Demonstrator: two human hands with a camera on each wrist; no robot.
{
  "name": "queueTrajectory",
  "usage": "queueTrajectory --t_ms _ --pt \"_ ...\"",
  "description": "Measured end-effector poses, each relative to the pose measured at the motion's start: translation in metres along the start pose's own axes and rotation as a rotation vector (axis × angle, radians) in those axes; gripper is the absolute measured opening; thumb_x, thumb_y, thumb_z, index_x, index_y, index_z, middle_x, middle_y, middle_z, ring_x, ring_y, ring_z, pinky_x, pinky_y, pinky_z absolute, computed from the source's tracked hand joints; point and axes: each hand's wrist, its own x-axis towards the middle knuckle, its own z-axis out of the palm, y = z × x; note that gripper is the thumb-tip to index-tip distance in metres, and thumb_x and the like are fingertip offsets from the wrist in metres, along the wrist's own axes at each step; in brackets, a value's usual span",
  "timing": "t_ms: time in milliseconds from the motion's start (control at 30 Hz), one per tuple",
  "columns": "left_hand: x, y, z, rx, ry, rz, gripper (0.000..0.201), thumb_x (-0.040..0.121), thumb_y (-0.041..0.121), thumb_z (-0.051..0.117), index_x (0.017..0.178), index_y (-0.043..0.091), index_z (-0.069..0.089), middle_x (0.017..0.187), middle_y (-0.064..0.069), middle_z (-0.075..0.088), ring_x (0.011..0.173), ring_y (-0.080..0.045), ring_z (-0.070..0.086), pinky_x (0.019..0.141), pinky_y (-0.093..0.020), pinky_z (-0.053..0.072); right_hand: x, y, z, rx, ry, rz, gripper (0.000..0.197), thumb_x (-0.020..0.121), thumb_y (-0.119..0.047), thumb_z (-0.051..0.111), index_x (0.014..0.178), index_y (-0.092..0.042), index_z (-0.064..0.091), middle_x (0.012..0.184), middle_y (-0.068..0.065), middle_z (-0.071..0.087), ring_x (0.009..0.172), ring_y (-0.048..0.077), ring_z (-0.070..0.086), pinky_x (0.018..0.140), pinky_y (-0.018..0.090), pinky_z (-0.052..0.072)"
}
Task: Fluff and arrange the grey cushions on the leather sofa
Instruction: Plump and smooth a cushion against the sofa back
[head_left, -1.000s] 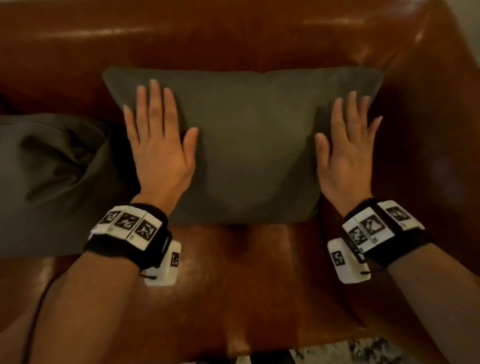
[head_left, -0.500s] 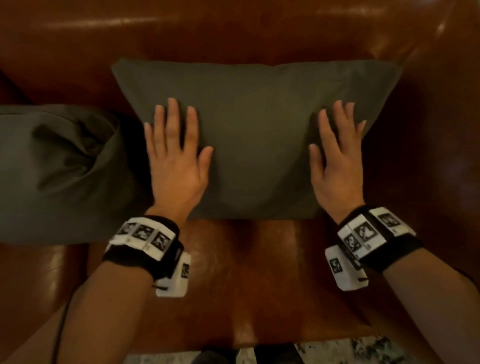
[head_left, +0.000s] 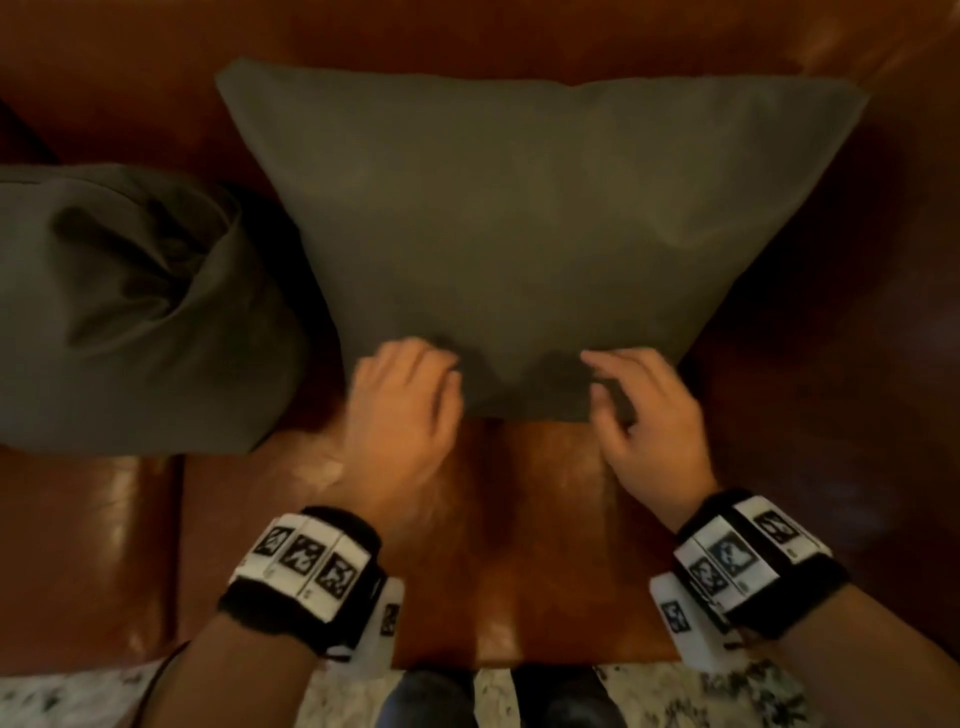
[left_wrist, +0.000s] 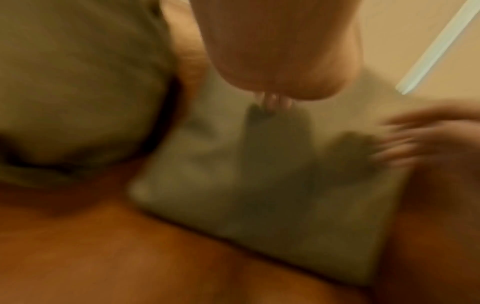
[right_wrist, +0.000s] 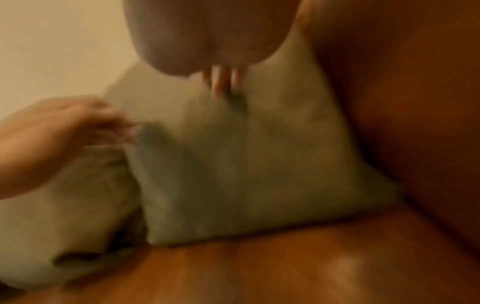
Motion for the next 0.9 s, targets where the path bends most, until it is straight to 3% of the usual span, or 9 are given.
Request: queueTrajectory --t_ms 67,167,233,367,533,667,733,833,900 --pt "0.02 0.029 0.01 -0.197 -0.173 -0.027 0.019 0.09 0.024 0.046 0.093 0.014 0.062 0.089 -0.009 0.066 0.086 -0.03 0.061 0.072 -0.039 0.044 0.024 -0.012 0.019 0.075 -0.228 0.107 0.031 0.084 -0.022 0.046 0.106 -0.017 0.067 0.099 0.007 0.069 0.092 0.026 0.066 0.077 0.039 0.053" --pt "0.048 0.039 0.038 -0.165 -0.544 -0.206 0.011 0.086 0.023 0.049 0.088 0.019 0.058 0.094 -0.015 0.067 0.091 -0.038 0.061 0.068 -0.039 0.044 0.054 -0.006 0.04 -0.151 -0.536 0.26 0.009 0.081 -0.023 0.05 0.074 -0.019 0.056 0.086 0.014 0.07 0.086 0.038 0.065 0.064 0.039 0.047" --pt "0.058 0.034 0.057 -0.106 -0.796 -0.253 0.012 0.088 0.023 0.049 0.088 0.02 0.061 0.104 -0.018 0.066 0.096 -0.038 0.061 0.073 -0.037 0.045 0.058 0.007 0.049 -0.261 -0.755 0.347 0.01 0.085 -0.02 0.056 0.075 -0.018 0.059 0.094 0.016 0.069 0.09 0.037 0.065 0.069 0.037 0.047" --pt "0.05 0.023 0.086 -0.116 -1.123 -0.267 0.032 0.094 0.015 0.043 0.121 0.01 0.062 0.132 -0.014 0.058 0.117 -0.032 0.056 0.097 -0.038 0.045 0.036 0.035 0.077 -0.277 -1.023 0.434 0.019 0.089 -0.025 0.05 0.09 -0.018 0.068 0.115 0.012 0.068 0.104 0.032 0.062 0.091 0.04 0.051" --pt "0.004 -0.042 0.083 -0.082 -1.044 -0.432 0.04 0.097 0.015 0.047 0.137 0.012 0.053 0.146 -0.011 0.047 0.135 -0.028 0.042 0.112 -0.031 0.03 0.021 0.059 0.076 -0.164 -1.013 0.551 0.034 0.099 -0.025 0.044 0.126 -0.022 0.064 0.141 0.0 0.055 0.129 0.024 0.049 0.109 0.035 0.037" --pt "-0.035 -0.101 0.049 0.05 -0.868 -0.602 0.044 0.095 0.029 0.048 0.139 0.023 0.049 0.146 -0.009 0.046 0.13 -0.03 0.046 0.108 -0.036 0.037 -0.005 0.079 0.065 -0.284 -0.926 0.669 0.032 0.1 -0.02 0.046 0.126 -0.012 0.063 0.137 0.01 0.058 0.126 0.031 0.052 0.104 0.034 0.039" --pt "-0.057 -0.132 0.037 0.016 -0.766 -0.653 0.041 0.087 0.047 0.043 0.122 0.032 0.057 0.128 -0.006 0.06 0.115 -0.027 0.058 0.099 -0.045 0.045 -0.022 0.082 0.06 -0.338 -0.826 0.778 0.032 0.098 -0.02 0.049 0.125 -0.013 0.064 0.134 0.014 0.059 0.123 0.035 0.054 0.1 0.034 0.041" --pt "-0.082 -0.141 0.004 -0.166 -0.687 -0.738 0.015 0.096 0.022 0.051 0.088 0.021 0.064 0.092 -0.004 0.065 0.08 -0.002 0.062 0.08 -0.023 0.045 -0.05 0.067 0.058 -0.348 -0.853 0.86 0.023 0.097 -0.022 0.046 0.106 -0.016 0.066 0.126 0.018 0.063 0.113 0.037 0.059 0.094 0.036 0.044" --pt "-0.097 -0.137 -0.022 -0.271 -0.66 -0.776 0.017 0.096 0.008 0.052 0.097 0.011 0.069 0.096 -0.002 0.063 0.075 -0.007 0.057 0.063 -0.006 0.038 -0.065 0.05 0.063 -0.335 -0.876 0.874 0.016 0.097 -0.026 0.046 0.092 -0.022 0.061 0.116 0.014 0.068 0.105 0.033 0.063 0.089 0.036 0.048"
